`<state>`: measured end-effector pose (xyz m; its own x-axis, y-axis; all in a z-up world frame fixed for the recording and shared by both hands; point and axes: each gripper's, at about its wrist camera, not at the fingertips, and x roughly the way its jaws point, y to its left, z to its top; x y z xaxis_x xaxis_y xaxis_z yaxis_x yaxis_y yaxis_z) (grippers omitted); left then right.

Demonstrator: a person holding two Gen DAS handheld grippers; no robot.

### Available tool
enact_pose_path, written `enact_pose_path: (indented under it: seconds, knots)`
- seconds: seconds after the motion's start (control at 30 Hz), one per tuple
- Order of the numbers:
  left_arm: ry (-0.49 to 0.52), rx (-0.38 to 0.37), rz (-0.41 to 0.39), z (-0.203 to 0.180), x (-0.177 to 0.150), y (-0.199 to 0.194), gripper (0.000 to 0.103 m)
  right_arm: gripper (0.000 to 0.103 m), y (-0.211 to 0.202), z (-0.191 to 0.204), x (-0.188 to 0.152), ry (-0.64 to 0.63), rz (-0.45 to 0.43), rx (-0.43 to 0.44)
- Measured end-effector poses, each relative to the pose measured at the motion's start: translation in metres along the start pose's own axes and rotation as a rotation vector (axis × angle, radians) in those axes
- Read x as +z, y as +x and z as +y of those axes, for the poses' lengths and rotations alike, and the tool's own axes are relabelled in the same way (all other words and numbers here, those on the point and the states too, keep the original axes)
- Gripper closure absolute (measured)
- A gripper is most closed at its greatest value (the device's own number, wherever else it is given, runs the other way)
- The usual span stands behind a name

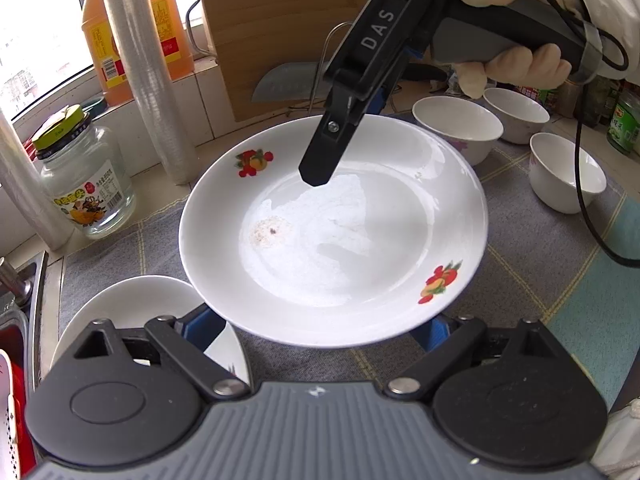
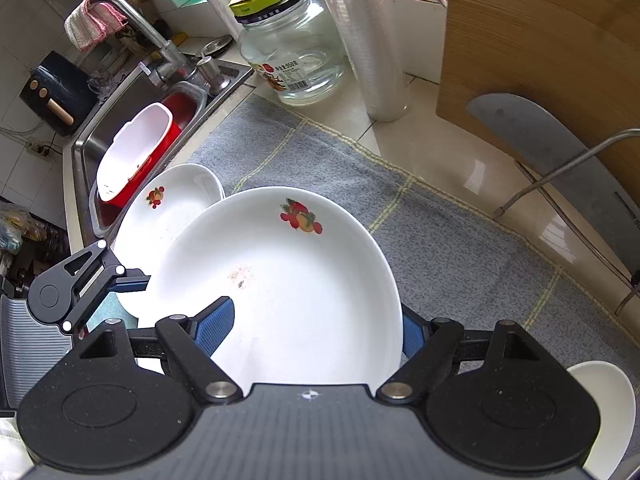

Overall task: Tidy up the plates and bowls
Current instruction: 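Lift the plate with both grippers and carry it toward the plate stack, then lower the plate onto the plate stack by the sink with both grippers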

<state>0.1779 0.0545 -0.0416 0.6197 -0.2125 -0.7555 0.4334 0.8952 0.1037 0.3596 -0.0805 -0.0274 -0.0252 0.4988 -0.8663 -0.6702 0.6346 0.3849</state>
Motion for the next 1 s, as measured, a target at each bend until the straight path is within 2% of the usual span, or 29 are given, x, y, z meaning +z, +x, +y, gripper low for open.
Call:
enact_pose_path:
  seconds: [0.43, 1.0]
  knots:
    - [-0.038, 0.034, -0.001, 0.025, -0.025, -0.026, 0.008, 0.016, 0.023, 0.045, 0.023, -0.064, 0.006, 0.038]
    - [-0.081, 0.056, 0.045, 0.058, -0.057, -0.038, 0.008, 0.016, 0.070, 0.083, 0.045, -0.095, 0.051, 0.078]
